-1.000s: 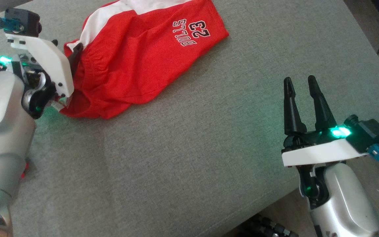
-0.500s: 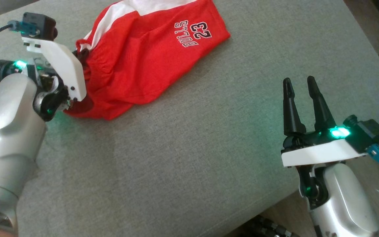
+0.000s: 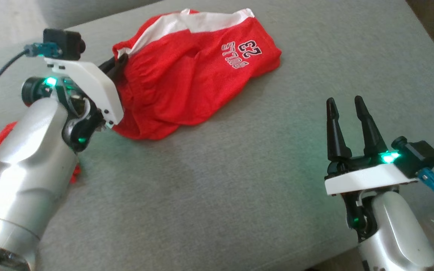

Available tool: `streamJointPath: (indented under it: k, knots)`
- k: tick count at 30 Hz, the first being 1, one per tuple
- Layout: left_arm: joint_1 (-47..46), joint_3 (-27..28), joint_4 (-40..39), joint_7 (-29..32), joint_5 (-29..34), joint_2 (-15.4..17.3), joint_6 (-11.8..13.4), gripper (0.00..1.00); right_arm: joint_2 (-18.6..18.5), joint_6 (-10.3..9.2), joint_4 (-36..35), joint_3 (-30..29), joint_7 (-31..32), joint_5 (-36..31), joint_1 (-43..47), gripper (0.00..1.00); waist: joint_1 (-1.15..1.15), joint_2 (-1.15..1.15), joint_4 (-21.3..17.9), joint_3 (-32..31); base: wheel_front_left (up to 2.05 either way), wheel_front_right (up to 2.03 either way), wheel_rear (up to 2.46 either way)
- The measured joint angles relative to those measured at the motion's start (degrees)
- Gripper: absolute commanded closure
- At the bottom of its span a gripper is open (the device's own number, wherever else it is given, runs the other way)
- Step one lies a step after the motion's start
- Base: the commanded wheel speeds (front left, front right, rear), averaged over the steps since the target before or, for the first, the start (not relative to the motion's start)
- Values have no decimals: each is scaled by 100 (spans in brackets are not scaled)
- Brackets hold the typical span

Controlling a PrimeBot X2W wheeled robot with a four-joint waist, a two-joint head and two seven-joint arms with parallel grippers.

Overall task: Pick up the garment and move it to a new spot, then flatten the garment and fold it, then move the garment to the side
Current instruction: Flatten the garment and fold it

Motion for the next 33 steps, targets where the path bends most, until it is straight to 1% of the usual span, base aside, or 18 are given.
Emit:
streamJointPath:
  k: [6,11,13,19,23,25,30,33]
  knots:
    - [154,2,43,-124,0,1,56,100,0,0,2,-11,68,-35,5,0,0,0,336,-182,0,0,0]
    - [327,-51,113,-126,-16,-4,58,100,0,0,0,-22,115,-35,5,0,0,0,458,-237,0,0,0]
    - [382,-127,76,-258,14,-2,55,100,0,0,1,-22,116,-35,5,0,0,0,481,-250,0,0,0]
    - [405,-430,-399,-1114,416,-44,48,100,0,0,3,-34,160,-36,5,0,0,0,542,-317,0,0,0]
    - [330,-660,-587,-1733,743,-70,44,100,0,0,2,-26,160,-34,2,0,0,0,516,-352,0,0,0]
    - [194,-831,-662,-2034,943,-69,42,100,0,0,3,-8,160,-32,2,0,1,0,467,-367,0,0,0]
    - [-352,-1290,-1114,-2860,1201,-101,22,100,0,0,47,-113,152,24,3,0,1,0,325,-415,0,0,0]
    - [-565,-1613,-1417,-3156,1349,-179,-1,100,-2,0,80,-190,104,70,4,0,0,0,273,-424,0,0,0]
